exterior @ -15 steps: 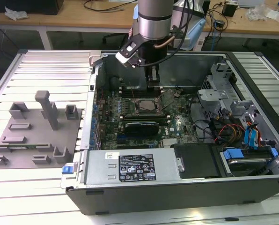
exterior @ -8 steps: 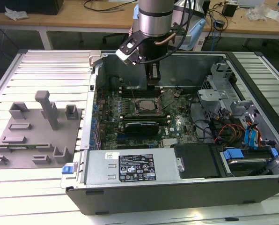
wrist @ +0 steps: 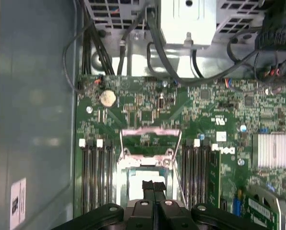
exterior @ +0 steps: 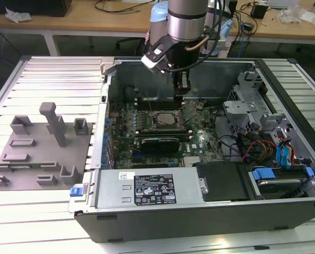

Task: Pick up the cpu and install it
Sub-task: 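Close the cpu cover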

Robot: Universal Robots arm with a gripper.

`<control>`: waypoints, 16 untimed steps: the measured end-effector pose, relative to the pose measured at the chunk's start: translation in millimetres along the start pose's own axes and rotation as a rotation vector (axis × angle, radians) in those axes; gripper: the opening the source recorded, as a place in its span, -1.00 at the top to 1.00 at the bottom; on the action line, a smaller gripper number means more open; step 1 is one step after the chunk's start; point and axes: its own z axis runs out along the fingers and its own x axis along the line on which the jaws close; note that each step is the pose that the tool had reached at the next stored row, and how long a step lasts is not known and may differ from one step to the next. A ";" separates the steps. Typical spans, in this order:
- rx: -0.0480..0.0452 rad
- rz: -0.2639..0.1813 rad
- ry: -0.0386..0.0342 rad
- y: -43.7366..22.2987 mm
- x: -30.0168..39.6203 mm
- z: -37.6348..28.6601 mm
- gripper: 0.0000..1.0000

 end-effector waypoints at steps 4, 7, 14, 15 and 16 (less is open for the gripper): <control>0.0002 0.000 -0.0001 14.0 -0.2 0.6 0.79; 0.0001 0.000 0.0002 20.4 -0.2 1.0 0.79; 0.0001 0.000 0.0001 33.7 -0.4 1.5 0.79; 0.0001 0.000 0.0001 36.9 -0.5 1.7 0.79; 0.0001 0.000 0.0000 38.9 -0.5 1.7 0.79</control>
